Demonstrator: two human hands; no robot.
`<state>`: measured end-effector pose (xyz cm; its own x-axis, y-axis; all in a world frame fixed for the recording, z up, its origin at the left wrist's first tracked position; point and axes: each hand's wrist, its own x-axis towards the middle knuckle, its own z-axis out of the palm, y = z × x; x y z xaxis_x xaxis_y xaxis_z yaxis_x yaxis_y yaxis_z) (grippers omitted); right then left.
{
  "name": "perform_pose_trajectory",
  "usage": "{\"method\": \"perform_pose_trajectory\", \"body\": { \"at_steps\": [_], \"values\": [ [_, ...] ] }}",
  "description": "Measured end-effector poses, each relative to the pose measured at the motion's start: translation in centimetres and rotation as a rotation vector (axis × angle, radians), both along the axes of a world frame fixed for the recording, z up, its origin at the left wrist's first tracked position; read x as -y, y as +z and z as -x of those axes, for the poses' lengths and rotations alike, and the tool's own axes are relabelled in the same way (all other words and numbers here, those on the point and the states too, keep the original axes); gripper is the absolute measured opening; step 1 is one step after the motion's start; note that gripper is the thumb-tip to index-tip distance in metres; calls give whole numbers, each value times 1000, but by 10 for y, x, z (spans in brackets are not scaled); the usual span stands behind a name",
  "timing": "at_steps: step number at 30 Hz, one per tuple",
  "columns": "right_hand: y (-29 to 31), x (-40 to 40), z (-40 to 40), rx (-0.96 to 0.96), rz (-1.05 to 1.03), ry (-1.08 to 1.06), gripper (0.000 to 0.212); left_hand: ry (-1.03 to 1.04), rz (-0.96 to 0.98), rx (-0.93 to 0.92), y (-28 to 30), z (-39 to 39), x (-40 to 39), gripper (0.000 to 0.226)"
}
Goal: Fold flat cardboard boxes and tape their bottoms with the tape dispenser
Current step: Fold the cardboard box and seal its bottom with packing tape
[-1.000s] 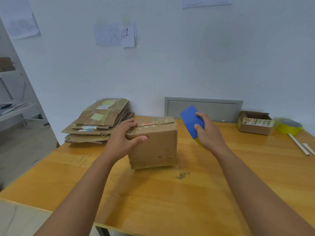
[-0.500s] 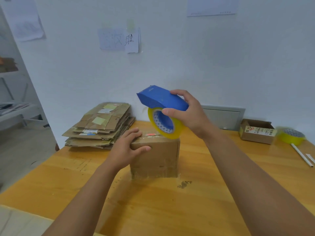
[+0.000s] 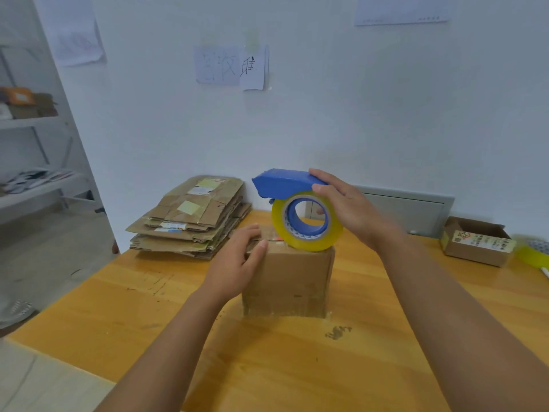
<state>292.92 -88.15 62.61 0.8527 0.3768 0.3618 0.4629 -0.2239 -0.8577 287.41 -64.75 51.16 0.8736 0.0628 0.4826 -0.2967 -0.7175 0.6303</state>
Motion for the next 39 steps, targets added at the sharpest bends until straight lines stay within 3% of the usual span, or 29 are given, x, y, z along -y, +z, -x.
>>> {"method": "perform_pose_trajectory", "body": {
  "at_steps": [4,9,11,16,19,25,29,33,36,39],
  "values": [
    [-1,-8,0,116,18,-36,34,-21,39,-14,1,0,0,65],
    [4,-14,-6,169,6,8,33,-71,83,-49,3,3,-1,50],
    [1,-13,-8,152,-48,-10,34,-46,-5,-38,7,4,-4,47],
    [1,-4,-10,171,-198,-108,31,-35,-498,103,24,7,-5,48],
    [3,-2,-10,172,-223,-114,31,-59,-520,55,20,8,-3,49],
    [-6,-11,-12,142,-153,-43,32,-95,-290,30,20,11,1,51],
    [-7,-10,-13,135,-158,-21,29,-34,221,12,25,10,0,31],
    [-6,-10,-12,140,-152,4,29,147,698,-215,54,-1,-1,55],
    [-5,-12,-12,149,-143,17,30,59,710,-389,72,-9,-4,64],
    [-5,-11,-12,154,-141,22,30,-63,787,-437,79,-15,-3,38]
  ]
}}
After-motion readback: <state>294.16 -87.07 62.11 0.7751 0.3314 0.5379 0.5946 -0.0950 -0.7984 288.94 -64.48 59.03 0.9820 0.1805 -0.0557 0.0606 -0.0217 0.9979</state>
